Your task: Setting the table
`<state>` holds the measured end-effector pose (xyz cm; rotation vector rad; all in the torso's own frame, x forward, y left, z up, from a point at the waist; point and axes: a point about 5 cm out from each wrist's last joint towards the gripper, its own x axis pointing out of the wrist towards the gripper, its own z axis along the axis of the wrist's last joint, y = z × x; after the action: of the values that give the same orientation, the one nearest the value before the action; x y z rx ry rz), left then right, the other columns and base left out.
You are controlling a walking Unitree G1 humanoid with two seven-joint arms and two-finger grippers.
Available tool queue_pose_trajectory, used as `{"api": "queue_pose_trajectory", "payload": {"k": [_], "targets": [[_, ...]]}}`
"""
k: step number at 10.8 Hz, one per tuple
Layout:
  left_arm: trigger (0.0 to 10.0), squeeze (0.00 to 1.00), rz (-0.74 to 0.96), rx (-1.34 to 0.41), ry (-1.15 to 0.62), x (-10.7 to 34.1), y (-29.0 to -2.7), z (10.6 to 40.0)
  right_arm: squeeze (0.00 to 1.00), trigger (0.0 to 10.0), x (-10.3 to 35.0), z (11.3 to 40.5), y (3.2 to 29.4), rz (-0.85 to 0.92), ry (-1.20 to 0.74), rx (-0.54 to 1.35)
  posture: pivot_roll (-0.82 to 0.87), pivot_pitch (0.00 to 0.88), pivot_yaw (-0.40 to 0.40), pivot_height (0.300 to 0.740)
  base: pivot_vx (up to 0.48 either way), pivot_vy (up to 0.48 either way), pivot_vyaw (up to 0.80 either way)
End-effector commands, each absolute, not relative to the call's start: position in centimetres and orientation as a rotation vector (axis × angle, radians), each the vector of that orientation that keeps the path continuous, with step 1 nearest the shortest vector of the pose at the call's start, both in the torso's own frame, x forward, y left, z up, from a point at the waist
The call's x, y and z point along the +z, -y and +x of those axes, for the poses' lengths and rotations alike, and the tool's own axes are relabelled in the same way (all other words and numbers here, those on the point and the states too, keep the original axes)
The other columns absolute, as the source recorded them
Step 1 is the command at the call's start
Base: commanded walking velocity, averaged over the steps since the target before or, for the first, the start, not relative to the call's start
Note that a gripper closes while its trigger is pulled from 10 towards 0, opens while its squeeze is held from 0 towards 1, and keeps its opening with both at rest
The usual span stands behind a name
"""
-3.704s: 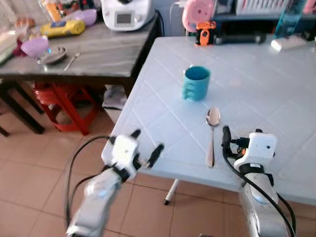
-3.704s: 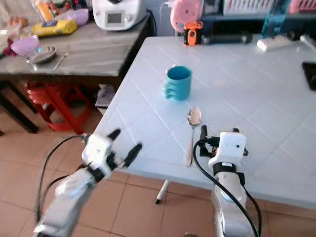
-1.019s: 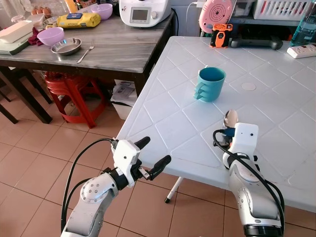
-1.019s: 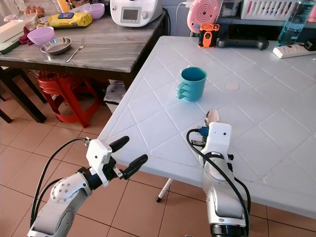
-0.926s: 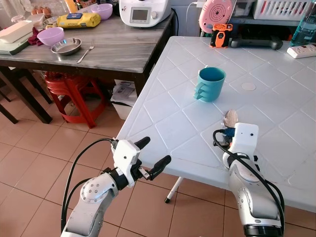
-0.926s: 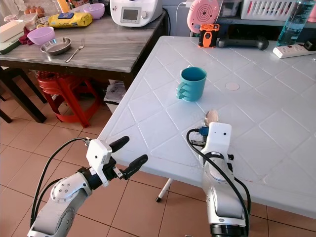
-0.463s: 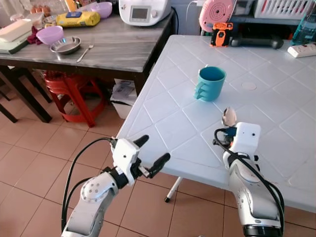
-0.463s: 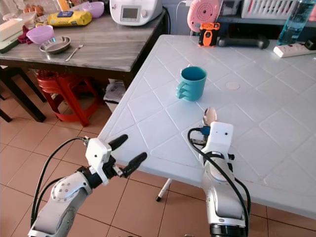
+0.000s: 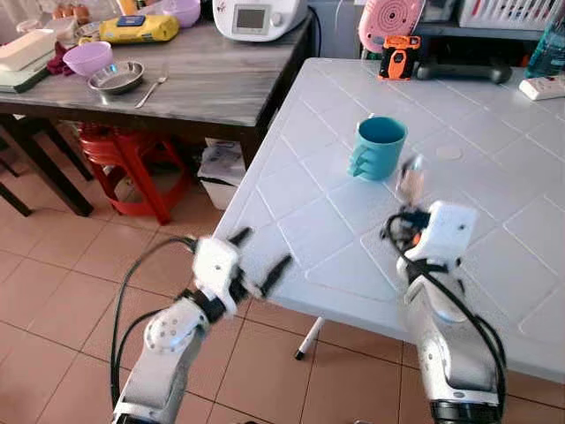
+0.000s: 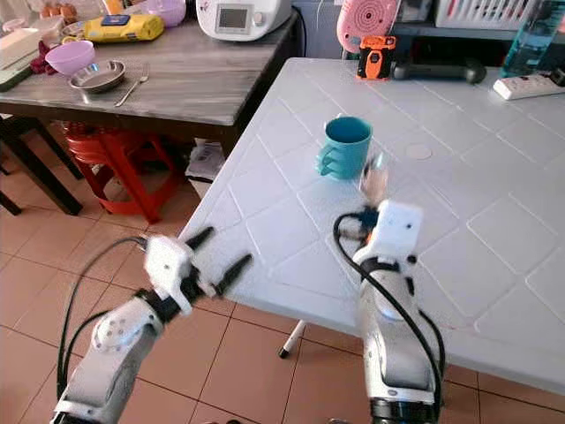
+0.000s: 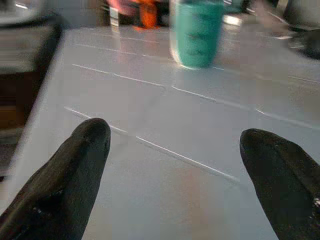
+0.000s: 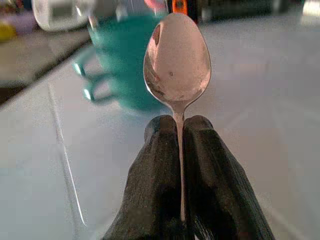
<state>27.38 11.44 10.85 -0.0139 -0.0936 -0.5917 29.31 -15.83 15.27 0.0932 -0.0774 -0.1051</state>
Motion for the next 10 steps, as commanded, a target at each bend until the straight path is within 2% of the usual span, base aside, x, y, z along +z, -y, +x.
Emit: {"api": "queue_pose_trajectory", "payload": {"k": [1, 2, 4, 7, 10], "targets": [[10.0, 0.0, -0.015, -0.436, 0.078, 10.8, -13.1, 28.3, 0.0, 4.5, 16.5, 28.7, 15.5, 0.06, 0.149, -0.061, -0.1, 0.102, 0.111, 0.74, 0.0, 0.0, 0.0], [10.0, 0.0, 0.008, -0.373, 0.08, 10.9, -13.9, 28.9, 0.0, 10.0, 16.4, 28.1, 15.8, 0.042, 0.154, -0.059, -0.1, 0.101, 0.113, 0.74, 0.0, 0.0, 0.0], [10.0, 0.0, 0.035, -0.271, 0.066, 11.0, -14.8, 29.9, 0.0, 10.0, 15.9, 27.5, 16.3, 0.038, 0.15, -0.067, -0.1, 0.1, 0.118, 0.74, 0.0, 0.0, 0.0], [10.0, 0.0, 0.01, -0.26, 0.062, 11.0, -14.4, 30.3, 0.0, 10.0, 16.1, 27.6, 16.1, 0.039, 0.163, -0.076, -0.1, 0.098, 0.124, 0.74, 0.0, 0.0, 0.0], [10.0, 0.0, 0.007, -0.254, 0.065, 11.0, -14.2, 30.2, 0.0, 10.0, 15.7, 27.4, 16.4, 0.018, 0.152, -0.067, -0.1, 0.1, 0.121, 0.74, 0.0, 0.324, 0.0]]}}
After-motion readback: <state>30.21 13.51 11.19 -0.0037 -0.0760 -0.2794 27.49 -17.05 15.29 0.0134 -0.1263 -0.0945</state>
